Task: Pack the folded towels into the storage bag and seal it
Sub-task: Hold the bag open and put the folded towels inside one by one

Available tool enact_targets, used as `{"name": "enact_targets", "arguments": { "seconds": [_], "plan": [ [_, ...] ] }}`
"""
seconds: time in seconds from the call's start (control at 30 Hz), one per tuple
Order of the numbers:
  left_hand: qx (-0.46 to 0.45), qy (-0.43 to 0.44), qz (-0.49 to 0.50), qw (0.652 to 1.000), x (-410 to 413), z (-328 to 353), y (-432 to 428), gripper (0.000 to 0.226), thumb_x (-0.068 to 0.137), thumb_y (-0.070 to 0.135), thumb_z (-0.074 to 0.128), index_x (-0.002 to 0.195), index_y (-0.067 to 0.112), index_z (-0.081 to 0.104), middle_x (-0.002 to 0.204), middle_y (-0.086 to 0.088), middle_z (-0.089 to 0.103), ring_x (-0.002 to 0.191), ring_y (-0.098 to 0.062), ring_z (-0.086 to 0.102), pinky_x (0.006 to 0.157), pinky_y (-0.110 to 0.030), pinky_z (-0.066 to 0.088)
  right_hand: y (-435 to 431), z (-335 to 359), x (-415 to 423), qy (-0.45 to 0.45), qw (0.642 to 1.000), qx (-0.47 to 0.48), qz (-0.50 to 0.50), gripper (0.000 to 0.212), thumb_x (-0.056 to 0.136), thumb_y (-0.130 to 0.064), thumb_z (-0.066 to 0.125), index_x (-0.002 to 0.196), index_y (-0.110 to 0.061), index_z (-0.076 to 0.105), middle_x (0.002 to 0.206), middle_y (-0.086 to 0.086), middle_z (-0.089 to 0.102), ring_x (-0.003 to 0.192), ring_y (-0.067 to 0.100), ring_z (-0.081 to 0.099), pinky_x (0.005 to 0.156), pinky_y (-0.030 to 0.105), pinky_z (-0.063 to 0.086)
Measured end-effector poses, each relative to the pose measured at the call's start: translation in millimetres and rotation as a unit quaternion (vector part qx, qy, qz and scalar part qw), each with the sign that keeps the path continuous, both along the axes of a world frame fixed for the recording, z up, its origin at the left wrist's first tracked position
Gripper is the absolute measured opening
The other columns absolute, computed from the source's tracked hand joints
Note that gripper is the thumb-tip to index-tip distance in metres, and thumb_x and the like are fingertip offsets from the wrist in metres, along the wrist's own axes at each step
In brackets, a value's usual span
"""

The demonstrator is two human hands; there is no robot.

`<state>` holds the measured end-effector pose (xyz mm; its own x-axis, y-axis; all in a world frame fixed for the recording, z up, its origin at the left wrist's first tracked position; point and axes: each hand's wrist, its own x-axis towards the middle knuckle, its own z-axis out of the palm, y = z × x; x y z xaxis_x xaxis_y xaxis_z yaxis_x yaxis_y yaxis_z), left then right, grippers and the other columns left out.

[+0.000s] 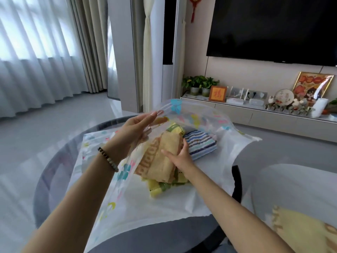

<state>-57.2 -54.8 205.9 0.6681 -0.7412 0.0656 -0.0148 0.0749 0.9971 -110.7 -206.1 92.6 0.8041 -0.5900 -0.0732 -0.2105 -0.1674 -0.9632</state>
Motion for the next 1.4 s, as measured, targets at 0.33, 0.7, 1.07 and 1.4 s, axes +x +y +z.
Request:
{"name": "enact_targets", "arguments": {
  "seconds": [0.33, 0.7, 1.07, 1.4],
  "plan": [
    [-0.072, 0.09, -0.049, 0.992, -0.6, -14.5, -6.6, 0.028, 0.086, 0.032, 0.054, 0.107, 0.018, 0.066, 0.103, -0.001, 0.07, 0.044, 0.0, 0.051, 0.045, -0.007, 0.04, -2.7, -103.0, -13.7, 0.096, 0.79, -0.525, 0.302, 0.066, 0.076, -0.08, 0.021, 0.138, -0.058, 0.023, 0.156, -0.019, -0.019, 0.14, 0.025, -0.034, 0.115, 0.055, -0.011],
    [-0.123, 0.146, -0.047, 0.981, 1.1, -35.4, -9.4, 0.026, 0.079, 0.035, 0.057, 0.097, 0.027, 0.073, 0.104, 0.005, 0.072, 0.043, 0.002, 0.042, 0.039, -0.006, 0.036, 20.1, -84.6, 84.7, 0.22, 0.827, -0.44, 0.273, 0.068, 0.088, -0.05, 0.043, 0.148, -0.024, 0.026, 0.161, 0.001, -0.01, 0.137, 0.034, -0.035, 0.116, 0.057, -0.001],
    [0.205, -0.429, 0.171, 0.863, -23.4, -21.2, -11.9, 0.064, 0.074, 0.058, 0.059, 0.129, 0.027, 0.047, 0.108, 0.005, 0.069, 0.086, -0.01, 0.064, 0.074, -0.028, 0.052, -36.0, 6.3, -129.5, 0.105, 0.923, -0.288, 0.234, 0.029, 0.088, -0.044, 0.058, 0.115, -0.038, 0.062, 0.137, -0.024, 0.045, 0.122, -0.02, 0.036, 0.102, 0.012, 0.03],
    [0.041, -0.339, -0.149, 0.928, -209.3, -66.4, -129.9, 0.028, 0.088, 0.04, 0.055, 0.1, 0.017, 0.066, 0.093, 0.001, 0.071, 0.084, -0.01, 0.064, 0.073, -0.022, 0.048, -138.5, -15.6, -362.0, 0.15, 0.954, -0.157, -0.205, 0.057, 0.08, -0.029, 0.072, 0.13, -0.019, 0.047, 0.132, -0.003, 0.043, 0.122, 0.015, 0.046, 0.092, 0.023, 0.032]
  ]
}}
